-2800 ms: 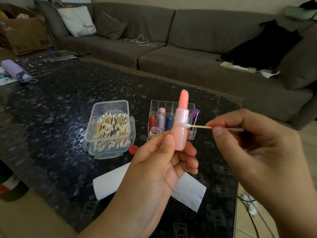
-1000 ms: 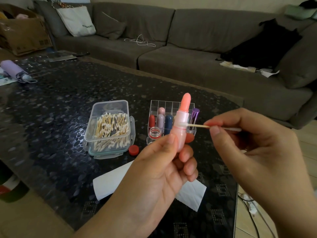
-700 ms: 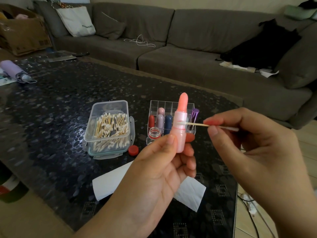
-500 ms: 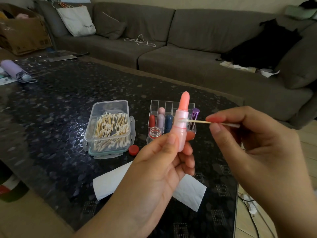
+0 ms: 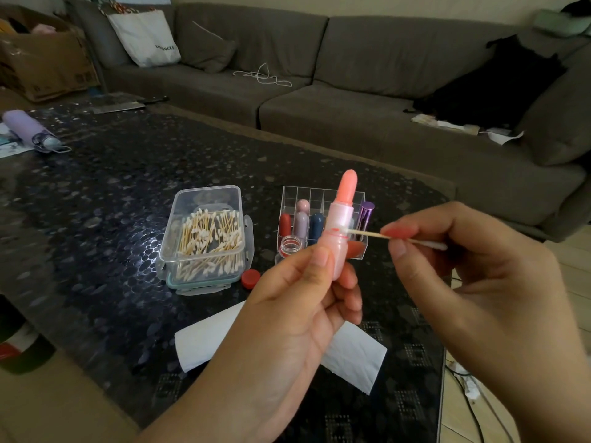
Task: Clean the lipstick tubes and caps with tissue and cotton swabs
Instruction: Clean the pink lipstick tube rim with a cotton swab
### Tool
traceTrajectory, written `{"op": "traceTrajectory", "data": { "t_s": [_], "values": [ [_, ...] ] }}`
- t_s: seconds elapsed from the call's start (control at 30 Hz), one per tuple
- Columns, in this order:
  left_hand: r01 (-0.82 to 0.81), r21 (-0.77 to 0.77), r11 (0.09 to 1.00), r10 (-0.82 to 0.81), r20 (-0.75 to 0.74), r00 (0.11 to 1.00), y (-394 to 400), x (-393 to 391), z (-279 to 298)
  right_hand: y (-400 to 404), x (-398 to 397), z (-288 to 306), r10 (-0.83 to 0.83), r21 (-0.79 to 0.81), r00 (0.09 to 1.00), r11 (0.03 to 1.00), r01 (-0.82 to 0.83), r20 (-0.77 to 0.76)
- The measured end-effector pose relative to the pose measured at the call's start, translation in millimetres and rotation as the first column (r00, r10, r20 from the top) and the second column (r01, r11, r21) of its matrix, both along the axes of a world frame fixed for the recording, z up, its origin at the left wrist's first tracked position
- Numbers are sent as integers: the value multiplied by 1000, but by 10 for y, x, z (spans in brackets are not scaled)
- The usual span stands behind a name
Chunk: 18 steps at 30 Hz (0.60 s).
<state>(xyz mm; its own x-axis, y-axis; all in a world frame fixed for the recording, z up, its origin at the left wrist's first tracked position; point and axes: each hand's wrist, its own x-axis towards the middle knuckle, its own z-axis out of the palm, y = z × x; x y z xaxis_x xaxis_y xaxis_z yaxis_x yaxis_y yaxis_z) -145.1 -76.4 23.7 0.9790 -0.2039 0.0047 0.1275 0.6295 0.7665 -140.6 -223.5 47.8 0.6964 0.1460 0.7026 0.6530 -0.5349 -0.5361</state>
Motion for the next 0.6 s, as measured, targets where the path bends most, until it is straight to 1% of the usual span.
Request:
{"op": "traceTrajectory", "data": {
  "t_s": [0.13,0.23,0.3,0.43,0.6],
  "values": [
    [-23,12,1000,23,6,1000,-14,-2,-6,4,0,6,-59,27,998,998,58,36],
    [-34,24,999,34,6,999,-13,-3,-12,1,-5,7,-18,-21,1000,1000,19,15],
    [-46,55,997,45,15,999,-10,-3,-13,4,-6,1,-17,-41,1000,999,17,17],
    [-107,145,984,98,69,993,-16,-8,-40,17,-5,0,-77,1,995,997,77,59],
    [-153,266,952,118,143,983,0,-6,-81,37,-25,-2,-41,-71,998,997,43,39]
  ]
}}
